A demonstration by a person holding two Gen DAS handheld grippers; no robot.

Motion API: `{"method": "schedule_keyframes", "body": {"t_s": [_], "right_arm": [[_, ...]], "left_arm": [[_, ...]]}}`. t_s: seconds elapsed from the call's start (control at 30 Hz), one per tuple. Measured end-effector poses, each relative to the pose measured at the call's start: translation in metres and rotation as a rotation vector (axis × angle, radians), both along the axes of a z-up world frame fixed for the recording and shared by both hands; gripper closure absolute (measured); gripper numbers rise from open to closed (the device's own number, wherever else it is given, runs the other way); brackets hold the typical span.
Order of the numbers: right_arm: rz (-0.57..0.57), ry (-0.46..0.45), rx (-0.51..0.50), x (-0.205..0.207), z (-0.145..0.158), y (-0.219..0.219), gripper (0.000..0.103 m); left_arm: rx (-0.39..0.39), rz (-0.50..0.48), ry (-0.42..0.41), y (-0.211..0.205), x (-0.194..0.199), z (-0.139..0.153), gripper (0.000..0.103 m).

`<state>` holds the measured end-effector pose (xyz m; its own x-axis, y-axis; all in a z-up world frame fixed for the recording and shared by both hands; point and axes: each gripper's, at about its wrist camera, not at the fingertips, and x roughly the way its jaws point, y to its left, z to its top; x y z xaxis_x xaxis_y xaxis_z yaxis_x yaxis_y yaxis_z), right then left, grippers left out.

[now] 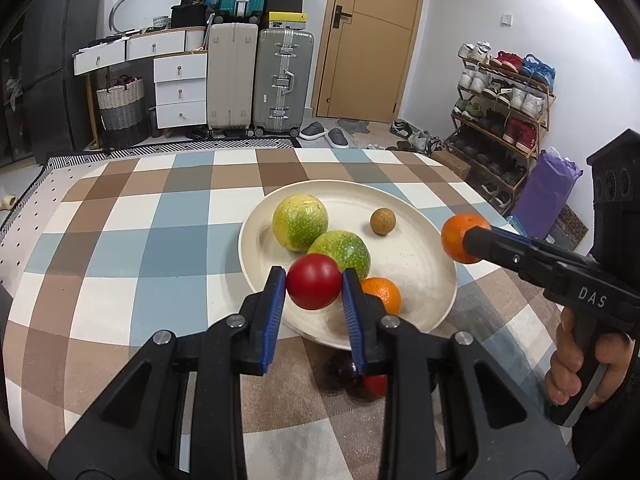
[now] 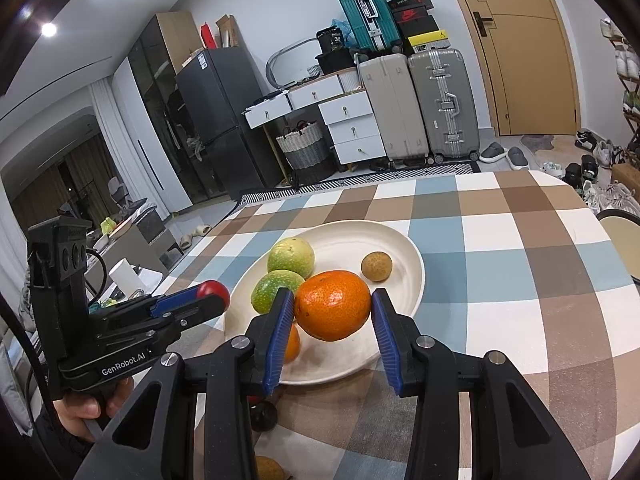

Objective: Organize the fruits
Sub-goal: 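Carry the tomato and orange onto the cream plate and open both tools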

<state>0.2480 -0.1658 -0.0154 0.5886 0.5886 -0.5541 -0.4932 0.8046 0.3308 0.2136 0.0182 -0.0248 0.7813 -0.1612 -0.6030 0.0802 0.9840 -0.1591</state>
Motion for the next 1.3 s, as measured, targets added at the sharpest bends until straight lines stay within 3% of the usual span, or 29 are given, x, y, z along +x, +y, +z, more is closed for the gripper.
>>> {"method": "schedule_keyframes", "body": {"t_s": [0.37, 1.2, 1.3], "right_arm": [[0.003, 0.047, -0.011, 0.005, -0.011, 0.005, 0.062], [-0.036, 0.083, -0.087, 0.013, -0.022, 0.012, 0.061], [-0.04, 0.051, -0.09, 0.009, -0.018, 0.011, 0.052]], "left_arm": [[0.028, 0.001, 0.011, -0.003, 0.006, -0.01, 0.077], [-0.003, 0.007, 0.049, 0.005, 0.016, -0.019, 0.077], [0.002, 0.003, 0.046, 0.004, 0.017, -0.019, 0.077]]}}
